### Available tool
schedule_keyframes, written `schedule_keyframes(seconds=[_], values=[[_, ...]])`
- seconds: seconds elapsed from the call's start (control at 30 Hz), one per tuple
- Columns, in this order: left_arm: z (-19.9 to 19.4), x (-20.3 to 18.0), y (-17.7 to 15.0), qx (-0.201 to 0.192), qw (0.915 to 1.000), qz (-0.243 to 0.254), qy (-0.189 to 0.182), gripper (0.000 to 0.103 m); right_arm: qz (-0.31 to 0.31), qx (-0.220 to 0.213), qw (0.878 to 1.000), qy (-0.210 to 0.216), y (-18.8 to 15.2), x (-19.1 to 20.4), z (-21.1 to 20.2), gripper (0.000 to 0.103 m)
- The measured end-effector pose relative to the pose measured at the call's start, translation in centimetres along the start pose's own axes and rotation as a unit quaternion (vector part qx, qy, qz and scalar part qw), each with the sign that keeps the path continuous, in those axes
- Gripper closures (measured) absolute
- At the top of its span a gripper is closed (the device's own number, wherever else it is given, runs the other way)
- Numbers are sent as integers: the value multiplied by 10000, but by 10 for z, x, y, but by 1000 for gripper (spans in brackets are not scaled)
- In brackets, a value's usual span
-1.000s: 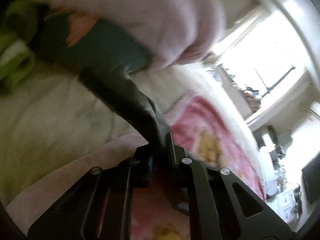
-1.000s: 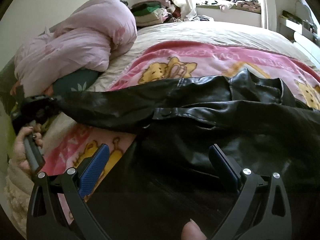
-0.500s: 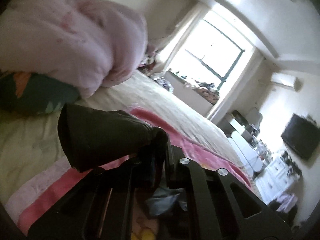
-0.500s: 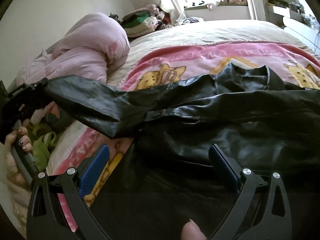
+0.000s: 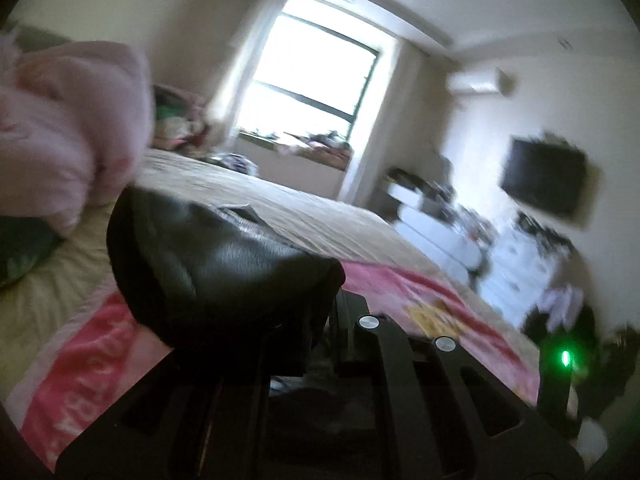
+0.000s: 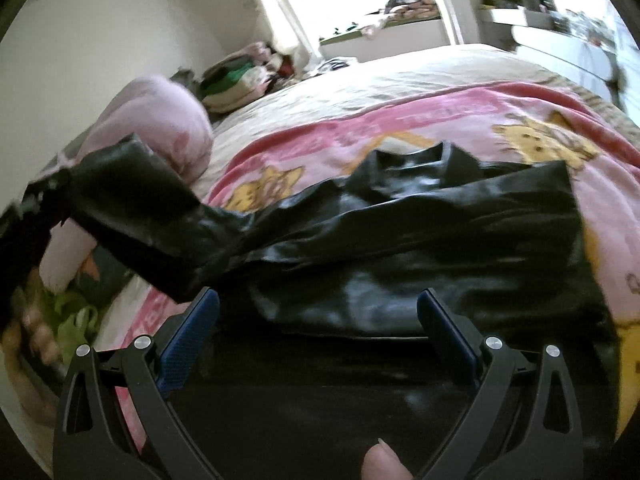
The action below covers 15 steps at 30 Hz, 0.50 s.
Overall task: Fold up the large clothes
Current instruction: 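Lift the sleeve with the left gripper and fold it across the jacket back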
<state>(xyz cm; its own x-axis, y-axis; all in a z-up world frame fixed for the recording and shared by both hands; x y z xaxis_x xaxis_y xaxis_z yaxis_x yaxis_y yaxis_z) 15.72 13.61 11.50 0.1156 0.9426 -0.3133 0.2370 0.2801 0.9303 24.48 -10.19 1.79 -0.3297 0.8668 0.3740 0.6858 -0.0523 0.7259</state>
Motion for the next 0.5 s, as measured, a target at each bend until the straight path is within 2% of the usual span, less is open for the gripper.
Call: schedule_keyframes(seconds=[0.13,0.27,0.37,0.5], values=[[25,-40,-28,405,9974,412,-437,101,153,-133,9994,-277,8,-30,-16,4],[41,-70,-60,838,9901,813,-779,101,373,-277,9975,-531,15,-59,-32,4],[54,-89,-90,1245,9800,1162,-1028,101,622,-403,9952,-641,18,-80,-43,4],[66,-107,-130,1728,9639,1670,-1149,101,889,-478,9923,-718,19,-102,-52,4]])
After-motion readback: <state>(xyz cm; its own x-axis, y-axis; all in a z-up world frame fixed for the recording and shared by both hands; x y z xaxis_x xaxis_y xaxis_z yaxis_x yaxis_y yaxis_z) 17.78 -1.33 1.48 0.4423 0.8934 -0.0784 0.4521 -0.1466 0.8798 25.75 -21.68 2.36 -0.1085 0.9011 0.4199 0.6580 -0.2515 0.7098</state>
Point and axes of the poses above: each gripper's, at about its wrist camera, not at the fingertips, and z roughly the way its jaws point, x to its left, y to its top, the point moved 3 cm from there along z, roughly the way its jaws point, and after that the axes turned 3 degrees about -x, right-handed, at the moved point
